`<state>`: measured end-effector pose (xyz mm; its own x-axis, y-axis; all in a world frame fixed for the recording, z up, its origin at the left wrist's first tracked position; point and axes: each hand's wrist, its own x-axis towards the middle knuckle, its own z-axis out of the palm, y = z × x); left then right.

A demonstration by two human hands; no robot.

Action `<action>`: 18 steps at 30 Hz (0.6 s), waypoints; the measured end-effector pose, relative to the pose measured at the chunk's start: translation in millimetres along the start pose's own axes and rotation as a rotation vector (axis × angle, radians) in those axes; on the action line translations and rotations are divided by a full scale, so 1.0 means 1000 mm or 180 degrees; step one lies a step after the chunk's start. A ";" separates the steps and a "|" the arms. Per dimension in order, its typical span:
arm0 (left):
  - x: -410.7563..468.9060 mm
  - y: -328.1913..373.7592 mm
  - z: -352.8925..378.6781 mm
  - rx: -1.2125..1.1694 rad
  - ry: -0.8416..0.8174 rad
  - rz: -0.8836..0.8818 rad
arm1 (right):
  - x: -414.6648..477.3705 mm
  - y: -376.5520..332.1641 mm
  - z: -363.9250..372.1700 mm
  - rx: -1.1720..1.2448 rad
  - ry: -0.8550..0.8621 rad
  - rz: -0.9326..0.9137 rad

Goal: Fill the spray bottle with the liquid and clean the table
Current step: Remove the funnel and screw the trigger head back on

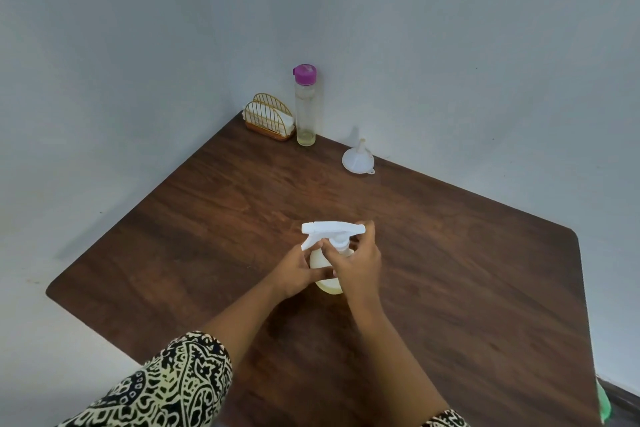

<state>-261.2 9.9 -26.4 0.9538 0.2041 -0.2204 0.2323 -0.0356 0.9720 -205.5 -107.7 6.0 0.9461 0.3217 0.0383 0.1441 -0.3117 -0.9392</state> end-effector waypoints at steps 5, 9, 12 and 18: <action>0.000 -0.001 -0.001 -0.0002 0.0010 0.0034 | -0.007 0.007 -0.007 0.0217 -0.0469 -0.0231; 0.001 -0.001 -0.001 -0.0050 -0.0028 -0.0046 | -0.010 0.019 -0.019 0.0477 -0.0824 -0.0423; 0.001 -0.001 -0.001 0.0025 -0.0028 -0.0029 | -0.006 0.019 -0.020 0.0488 -0.0605 -0.0288; -0.001 0.002 0.000 0.0059 0.0053 0.0079 | -0.009 0.006 0.004 0.0430 0.0027 0.0145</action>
<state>-261.6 9.7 -23.9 0.9560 0.2193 -0.1949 0.2123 -0.0589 0.9754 -214.0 -108.6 -1.8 0.9532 0.3024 -0.0029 0.0612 -0.2024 -0.9774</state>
